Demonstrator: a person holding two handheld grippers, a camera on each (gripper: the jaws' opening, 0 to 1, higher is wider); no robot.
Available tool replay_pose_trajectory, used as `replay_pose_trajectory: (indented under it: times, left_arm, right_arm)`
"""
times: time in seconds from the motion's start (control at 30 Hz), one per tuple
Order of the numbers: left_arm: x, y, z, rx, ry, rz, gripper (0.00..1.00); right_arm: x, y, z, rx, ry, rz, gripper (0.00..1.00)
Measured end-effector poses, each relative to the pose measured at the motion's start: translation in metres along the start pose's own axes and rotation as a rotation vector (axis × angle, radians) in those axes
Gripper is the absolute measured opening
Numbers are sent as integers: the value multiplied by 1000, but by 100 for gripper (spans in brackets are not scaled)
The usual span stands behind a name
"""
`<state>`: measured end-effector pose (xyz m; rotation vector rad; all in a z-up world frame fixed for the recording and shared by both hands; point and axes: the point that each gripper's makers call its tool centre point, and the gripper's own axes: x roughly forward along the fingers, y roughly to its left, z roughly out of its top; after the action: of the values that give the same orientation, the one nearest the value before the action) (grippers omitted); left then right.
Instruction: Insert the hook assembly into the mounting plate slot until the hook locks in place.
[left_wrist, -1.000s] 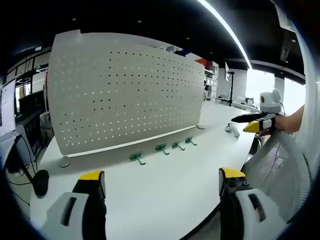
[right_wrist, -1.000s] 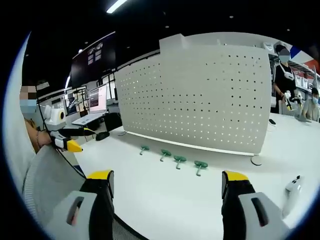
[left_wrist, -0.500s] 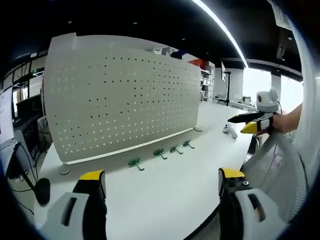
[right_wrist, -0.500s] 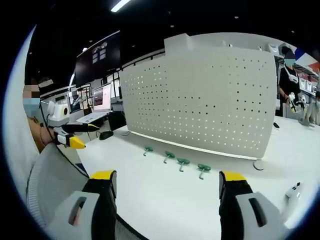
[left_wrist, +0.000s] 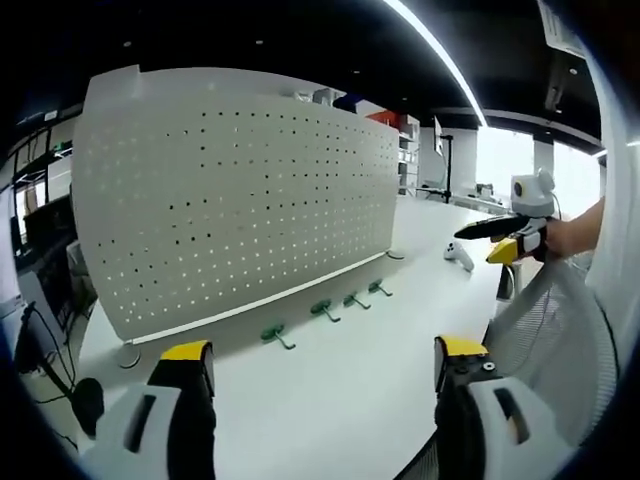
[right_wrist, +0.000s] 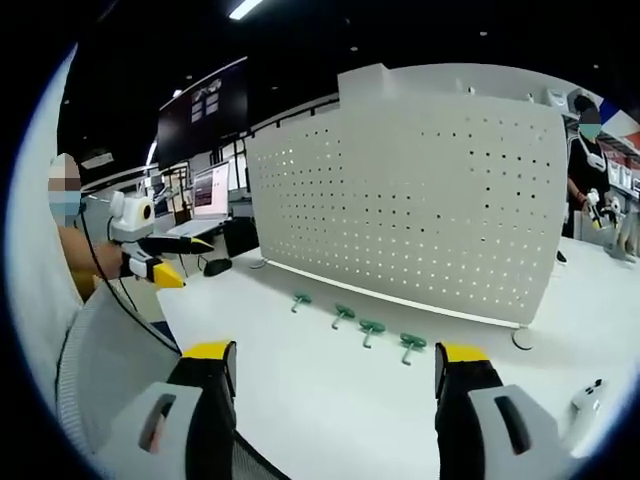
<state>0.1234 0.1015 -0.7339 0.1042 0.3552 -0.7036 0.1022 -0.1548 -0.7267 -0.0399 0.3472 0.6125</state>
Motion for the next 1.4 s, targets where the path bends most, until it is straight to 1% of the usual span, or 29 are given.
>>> replay_pose_trajectory:
  times: [0.1, 0.23, 0.43, 0.5, 0.57, 0.7, 0.8, 0.9, 1.0, 1.13, 1.23, 1.33, 1.4]
  left_arm:
    - [5, 1, 1, 26, 17, -15, 94]
    - [12, 5, 3, 39, 32, -33, 94]
    - [24, 12, 9, 52, 35, -58, 94]
    - [28, 14, 8, 60, 39, -64, 94]
    - [32, 18, 5, 66, 56, -68, 94]
    - [36, 25, 4, 88, 73, -81, 93]
    - [39, 33, 4, 88, 83, -91, 92]
    - [42, 38, 0, 117, 112, -104, 91]
    - [45, 43, 1, 127, 120, -114, 91]
    - [51, 47, 0, 147, 143, -136, 91]
    - [56, 47, 0, 159, 158, -157, 91]
    - [61, 46, -2, 192, 183, -185, 90]
    - [65, 46, -1, 204, 190, -197, 90]
  right_arm:
    - [1, -1, -1, 4, 9, 1, 79]
    - [1, -1, -1, 3, 9, 3, 79]
    - [3, 2, -4, 7, 22, 20, 79]
    - [4, 3, -3, 2, 22, 24, 78]
    - [5, 4, -4, 3, 24, 26, 78]
    - [6, 5, -3, -11, 25, 34, 77]
    - [6, 5, -2, -13, 24, 36, 77]
    - [7, 4, -1, -14, 23, 35, 76]
    - [8, 5, 0, -18, 26, 39, 76]
    - [9, 6, 0, -22, 31, 43, 75]
    - [10, 6, -1, -15, 36, 45, 75]
    - [10, 6, -2, -11, 41, 47, 75]
    - [10, 6, -2, -11, 43, 47, 75]
